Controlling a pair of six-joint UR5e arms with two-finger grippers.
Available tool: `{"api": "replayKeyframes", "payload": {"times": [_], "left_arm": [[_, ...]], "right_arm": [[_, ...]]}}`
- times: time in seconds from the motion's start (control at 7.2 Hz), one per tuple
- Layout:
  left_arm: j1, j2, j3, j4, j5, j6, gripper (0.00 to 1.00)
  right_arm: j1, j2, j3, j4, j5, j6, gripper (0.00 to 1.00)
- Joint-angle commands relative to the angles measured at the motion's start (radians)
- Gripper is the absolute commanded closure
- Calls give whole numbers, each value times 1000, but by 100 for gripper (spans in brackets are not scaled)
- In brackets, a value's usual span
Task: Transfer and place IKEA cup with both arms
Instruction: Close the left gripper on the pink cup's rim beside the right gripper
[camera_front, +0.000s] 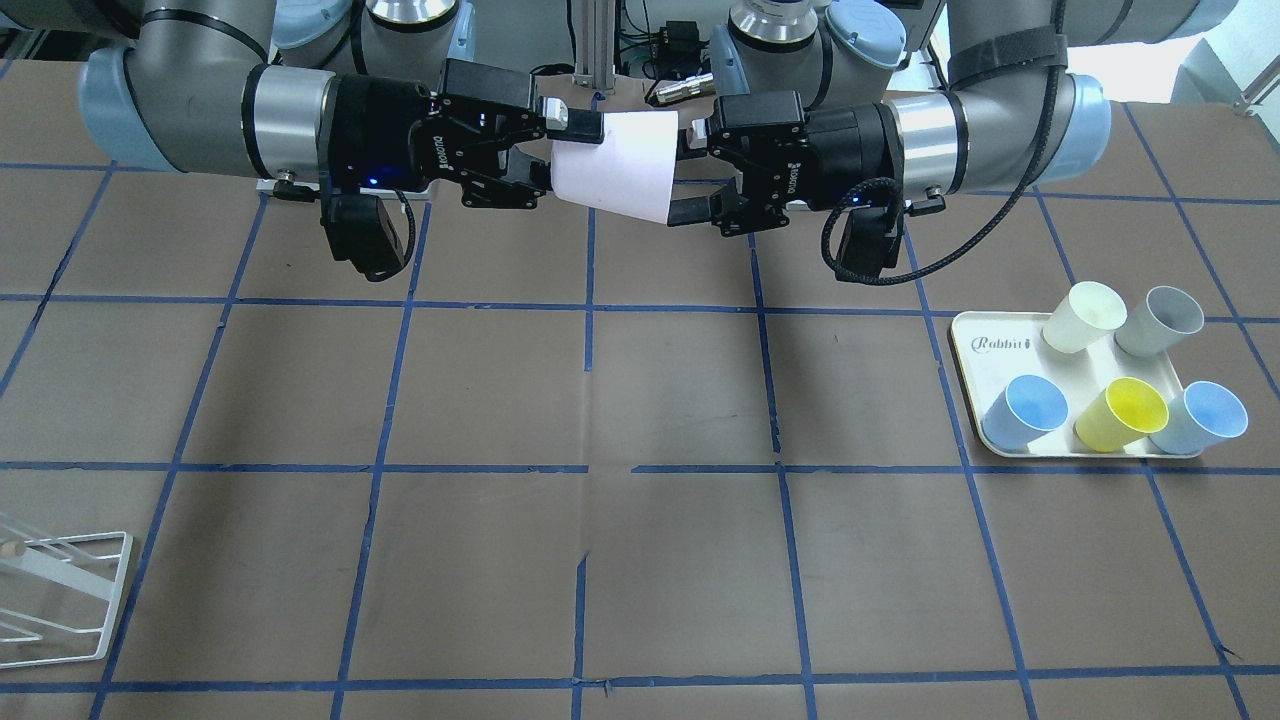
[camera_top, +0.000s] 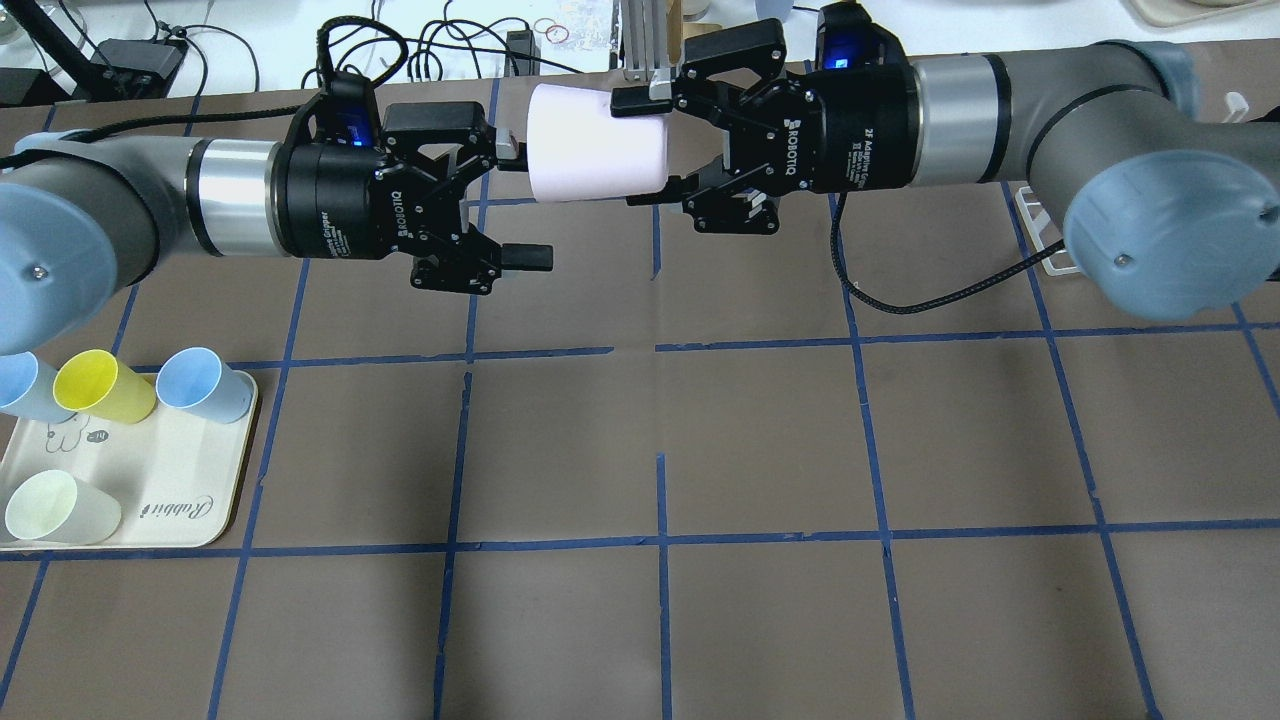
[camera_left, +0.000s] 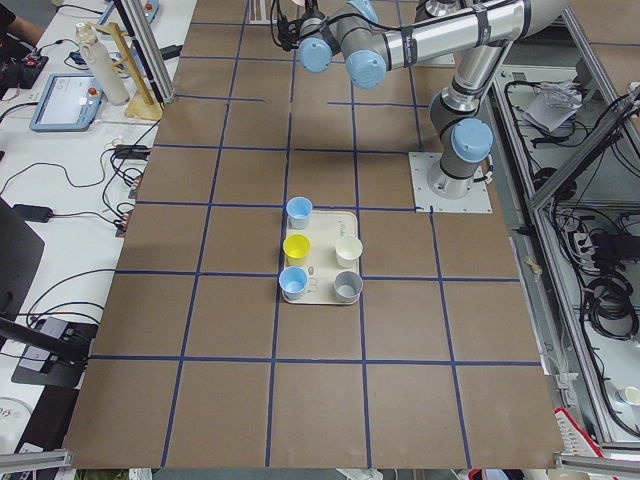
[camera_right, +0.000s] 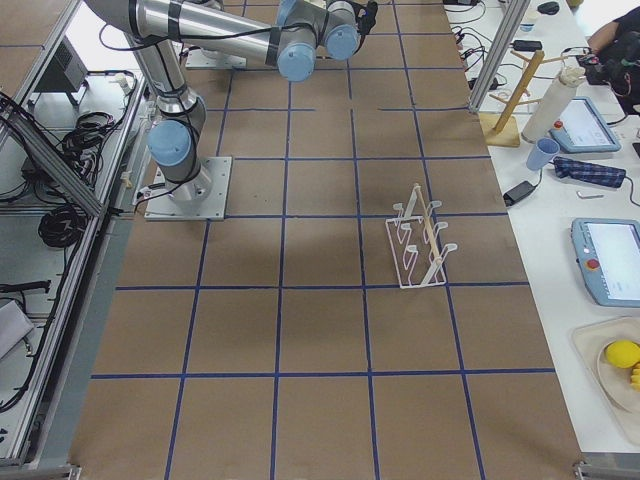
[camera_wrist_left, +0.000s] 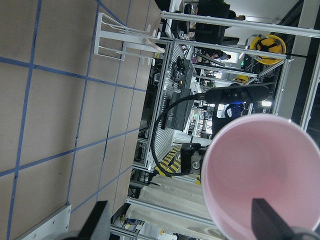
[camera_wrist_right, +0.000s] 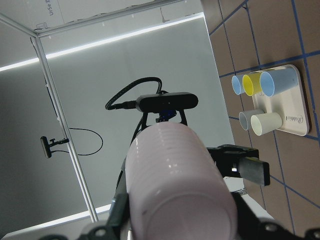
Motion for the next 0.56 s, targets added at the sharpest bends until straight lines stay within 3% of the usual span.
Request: {"api": "replayKeyframes", "payload": {"times": [0.0,0.28,0.42], "left_arm": [[-1,-4,-2,2,-49,2,13],[2,-4,-6,2,-50,17,31],[4,-1,-6,2,-50,25,47]], "right_arm": [[7,1,-2,-1,0,8,100],[5,1,-8,-1,0,17,100],[5,1,-8,-1,2,26,100]]}}
